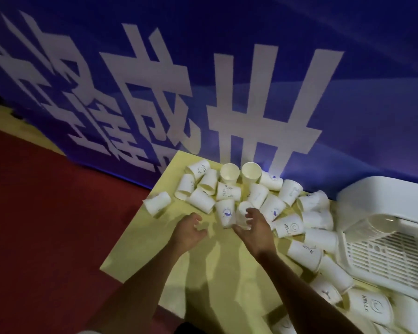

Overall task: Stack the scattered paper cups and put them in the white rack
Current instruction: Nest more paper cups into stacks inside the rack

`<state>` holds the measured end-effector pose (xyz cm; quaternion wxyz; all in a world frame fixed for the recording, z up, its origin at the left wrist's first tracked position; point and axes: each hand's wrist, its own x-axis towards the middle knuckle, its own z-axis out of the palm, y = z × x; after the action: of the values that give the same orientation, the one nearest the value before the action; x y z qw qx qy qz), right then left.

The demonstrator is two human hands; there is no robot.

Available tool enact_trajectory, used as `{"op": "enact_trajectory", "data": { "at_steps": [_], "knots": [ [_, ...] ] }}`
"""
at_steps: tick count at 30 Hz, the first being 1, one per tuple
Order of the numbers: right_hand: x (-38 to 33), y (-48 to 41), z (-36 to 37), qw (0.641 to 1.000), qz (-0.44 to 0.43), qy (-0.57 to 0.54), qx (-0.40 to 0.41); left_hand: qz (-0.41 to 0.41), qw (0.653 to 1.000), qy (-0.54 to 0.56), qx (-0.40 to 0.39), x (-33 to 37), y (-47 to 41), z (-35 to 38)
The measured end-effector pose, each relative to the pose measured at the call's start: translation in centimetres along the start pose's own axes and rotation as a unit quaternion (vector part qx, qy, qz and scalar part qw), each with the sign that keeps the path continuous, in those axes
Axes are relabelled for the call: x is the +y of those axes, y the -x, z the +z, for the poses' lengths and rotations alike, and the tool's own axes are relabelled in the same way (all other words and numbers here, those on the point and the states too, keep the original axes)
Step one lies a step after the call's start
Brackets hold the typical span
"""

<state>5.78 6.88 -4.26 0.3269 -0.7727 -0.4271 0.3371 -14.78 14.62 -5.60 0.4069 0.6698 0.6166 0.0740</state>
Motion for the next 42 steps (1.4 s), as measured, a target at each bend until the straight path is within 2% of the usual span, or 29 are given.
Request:
{"op": "enact_trajectory", "data": {
  "at_steps": [3,6,9,12,19,23,30,33,36,42],
  "knots": [
    [-2.4,-1.4,3.2,0.999,-0.019,0.041,-0.027,0.004,0.999,-0.029,0.041,-2.8,-1.5,-3.3],
    [-4.6,-3.0,6.0,0.995,-0.048,0.075,-0.048,0.004,0.99,-0.079,0.113,-4.7,-3.4,-6.6],
    [-6.5,-4.6,8.5,0.983,-0.086,0.142,-0.073,-0.041,0.976,-0.114,0.182,-6.3,-4.8,-8.9],
    [-7.9,-6.3,10.4,0.963,-0.102,0.231,-0.097,-0.078,0.973,-0.135,0.171,-7.7,-6.2,-10.0],
    [-7.8,-8.0,12.5,0.909,-0.131,0.379,-0.117,-0.104,0.979,-0.097,0.146,-10.1,-7.4,-8.2],
    [-7.7,-7.7,13.4,0.893,-0.146,0.41,-0.115,-0.118,0.984,-0.053,0.124,-10.0,-7.5,-7.1],
    [-6.4,-6.5,14.1,0.92,-0.127,0.35,-0.123,-0.101,0.988,-0.023,0.118,-9.5,-6.0,-5.9],
    [-5.7,-5.6,13.1,0.951,-0.103,0.268,-0.114,-0.112,0.981,0.022,0.154,-9.1,-5.2,-5.6],
    [-4.5,-4.6,10.5,0.967,-0.105,0.204,-0.114,-0.112,0.974,0.068,0.185,-7.6,-4.4,-4.9],
    [-1.5,-2.5,2.8,0.993,-0.092,0.078,0.006,-0.028,0.977,0.118,0.177,-1.5,-2.9,-1.5]
  ]
}}
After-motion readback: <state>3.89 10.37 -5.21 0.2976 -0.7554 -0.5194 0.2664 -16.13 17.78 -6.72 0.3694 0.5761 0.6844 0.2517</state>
